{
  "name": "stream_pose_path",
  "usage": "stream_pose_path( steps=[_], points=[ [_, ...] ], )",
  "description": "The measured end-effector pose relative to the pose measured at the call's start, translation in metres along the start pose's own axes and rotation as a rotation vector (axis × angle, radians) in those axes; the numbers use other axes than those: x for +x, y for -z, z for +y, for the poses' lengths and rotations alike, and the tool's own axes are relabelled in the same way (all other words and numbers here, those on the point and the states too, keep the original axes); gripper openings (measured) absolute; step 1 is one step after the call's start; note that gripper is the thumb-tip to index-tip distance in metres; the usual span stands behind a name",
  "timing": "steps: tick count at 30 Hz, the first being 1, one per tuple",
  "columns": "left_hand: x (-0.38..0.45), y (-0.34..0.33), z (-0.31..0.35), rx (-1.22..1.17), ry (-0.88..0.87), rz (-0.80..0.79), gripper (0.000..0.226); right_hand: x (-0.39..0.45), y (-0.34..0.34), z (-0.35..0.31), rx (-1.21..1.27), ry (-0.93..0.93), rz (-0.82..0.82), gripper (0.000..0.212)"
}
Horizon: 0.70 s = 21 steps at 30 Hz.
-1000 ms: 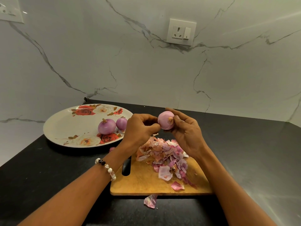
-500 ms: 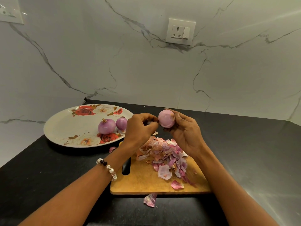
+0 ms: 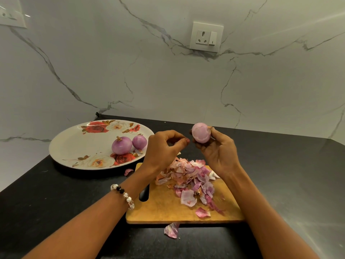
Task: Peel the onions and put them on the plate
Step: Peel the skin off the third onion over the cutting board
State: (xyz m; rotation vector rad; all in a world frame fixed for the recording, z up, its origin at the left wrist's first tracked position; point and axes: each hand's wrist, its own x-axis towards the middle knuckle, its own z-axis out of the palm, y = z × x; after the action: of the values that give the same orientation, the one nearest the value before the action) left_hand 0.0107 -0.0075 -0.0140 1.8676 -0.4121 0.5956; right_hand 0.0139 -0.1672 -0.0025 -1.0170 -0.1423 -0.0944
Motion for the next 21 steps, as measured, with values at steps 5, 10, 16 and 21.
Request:
stream_pose_path(
  steps=[5, 10, 16, 21],
  points=[
    [0.000, 0.003, 0.000, -0.112, 0.014, -0.013, 0.031, -0.004, -0.003, 0.003, -0.211, 0.060, -0.118, 0.033],
    [0.003, 0.008, -0.001, -0.204, 0.100, -0.099, 0.029, -0.001, 0.002, 0.003, -0.284, 0.087, -0.150, 0.032],
    [0.002, 0.010, -0.004, -0.111, 0.035, -0.134, 0.029, -0.002, 0.002, 0.006, -0.340, 0.087, -0.149, 0.031],
    [-0.001, 0.007, -0.006, 0.037, -0.051, -0.054, 0.026, -0.002, 0.002, 0.008, -0.380, 0.096, -0.158, 0.031]
  ],
)
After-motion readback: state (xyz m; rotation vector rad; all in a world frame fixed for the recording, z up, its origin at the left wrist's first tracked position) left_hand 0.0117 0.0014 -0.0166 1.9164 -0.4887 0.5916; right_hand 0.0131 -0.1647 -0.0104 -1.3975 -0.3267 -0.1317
